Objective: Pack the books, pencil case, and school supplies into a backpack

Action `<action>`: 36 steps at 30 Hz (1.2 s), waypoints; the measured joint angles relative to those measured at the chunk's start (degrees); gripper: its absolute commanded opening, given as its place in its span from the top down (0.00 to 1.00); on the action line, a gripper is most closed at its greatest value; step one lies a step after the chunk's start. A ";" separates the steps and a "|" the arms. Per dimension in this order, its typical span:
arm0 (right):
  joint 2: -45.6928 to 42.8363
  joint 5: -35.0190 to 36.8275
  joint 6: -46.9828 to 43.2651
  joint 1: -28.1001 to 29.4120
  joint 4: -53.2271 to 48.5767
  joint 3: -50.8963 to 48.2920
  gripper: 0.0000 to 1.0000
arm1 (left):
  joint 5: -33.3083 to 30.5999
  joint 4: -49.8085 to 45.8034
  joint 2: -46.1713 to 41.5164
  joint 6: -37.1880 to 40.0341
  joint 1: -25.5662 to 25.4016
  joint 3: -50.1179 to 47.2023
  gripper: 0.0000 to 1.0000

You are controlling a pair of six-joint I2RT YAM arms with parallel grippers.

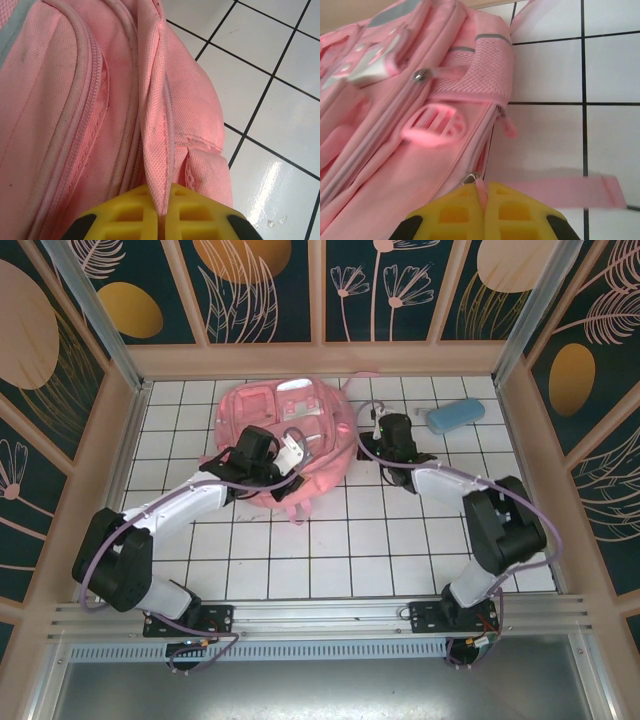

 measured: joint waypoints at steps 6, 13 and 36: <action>9.05 -2.71 1.01 -2.19 0.50 6.86 1.00 | 0.59 -0.15 -2.60 -0.07 0.52 -2.03 0.89; 7.23 -2.80 2.40 -3.89 0.31 3.32 1.00 | 1.90 -0.31 -7.56 -3.65 1.01 -3.63 0.32; 7.61 -21.68 1.64 -7.21 -16.79 19.87 0.21 | -13.11 3.39 2.78 -14.95 1.01 9.49 0.12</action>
